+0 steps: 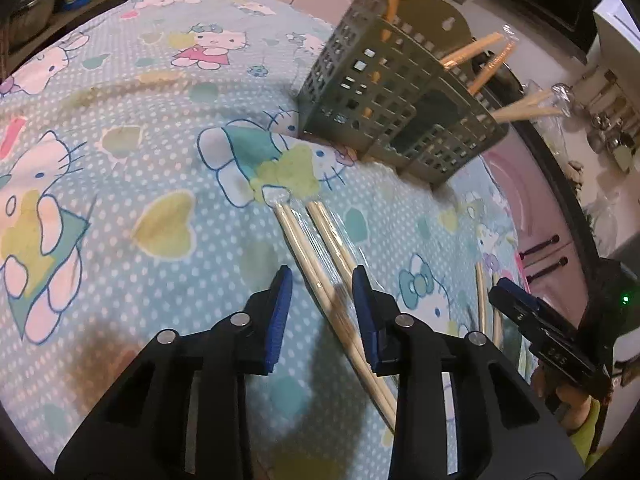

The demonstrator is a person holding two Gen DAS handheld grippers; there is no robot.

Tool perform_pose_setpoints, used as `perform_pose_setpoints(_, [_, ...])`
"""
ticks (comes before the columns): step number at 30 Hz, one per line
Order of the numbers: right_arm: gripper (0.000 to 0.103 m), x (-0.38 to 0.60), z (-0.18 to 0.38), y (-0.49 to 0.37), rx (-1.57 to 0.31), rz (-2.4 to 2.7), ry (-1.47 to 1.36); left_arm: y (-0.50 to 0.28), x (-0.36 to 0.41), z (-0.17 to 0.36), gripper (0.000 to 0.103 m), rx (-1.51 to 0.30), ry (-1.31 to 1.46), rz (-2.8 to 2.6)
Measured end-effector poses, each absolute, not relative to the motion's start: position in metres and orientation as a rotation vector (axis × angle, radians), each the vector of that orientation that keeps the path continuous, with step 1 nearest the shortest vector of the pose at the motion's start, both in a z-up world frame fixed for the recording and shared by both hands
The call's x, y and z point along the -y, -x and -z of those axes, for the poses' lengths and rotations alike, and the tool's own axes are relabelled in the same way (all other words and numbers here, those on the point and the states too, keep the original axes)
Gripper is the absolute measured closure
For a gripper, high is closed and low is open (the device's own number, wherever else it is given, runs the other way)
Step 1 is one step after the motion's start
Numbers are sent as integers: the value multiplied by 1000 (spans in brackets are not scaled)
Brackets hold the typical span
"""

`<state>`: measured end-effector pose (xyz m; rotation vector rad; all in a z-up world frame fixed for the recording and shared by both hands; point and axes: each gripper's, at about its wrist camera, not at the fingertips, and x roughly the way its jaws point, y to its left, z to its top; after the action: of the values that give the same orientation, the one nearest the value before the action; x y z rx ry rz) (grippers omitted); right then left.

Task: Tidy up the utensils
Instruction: 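Move both open tools back down to the chopsticks on the sheet, then close the left tool on a wrapped chopstick while the right tool grasps another, then lift both held chopsticks and carry them above the green caddy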

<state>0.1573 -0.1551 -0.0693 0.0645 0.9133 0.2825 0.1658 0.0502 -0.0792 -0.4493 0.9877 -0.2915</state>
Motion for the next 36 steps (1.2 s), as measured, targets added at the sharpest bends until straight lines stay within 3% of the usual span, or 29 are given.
perform_pose_setpoints(10, [58,152,92,-194,-985,-251,-94,-183,-57,82,85,-992,482,272])
perform_pose_setpoints(18, [88,148,91,-200,-969,-282,-101,-200,-66,85,85,-991,545,270])
perform_pose_setpoints(21, [90,146,90,-200,-962,-305,-117,-205,-69,86,86,-991,573,269])
perform_pose_setpoints(26, [93,141,84,-199,-954,-349,-139,-213,-78,89,98,-994,624,256])
perform_pose_setpoints(36, [96,119,47,-188,-882,-446,-140,-198,-90,64,100,-906,629,264])
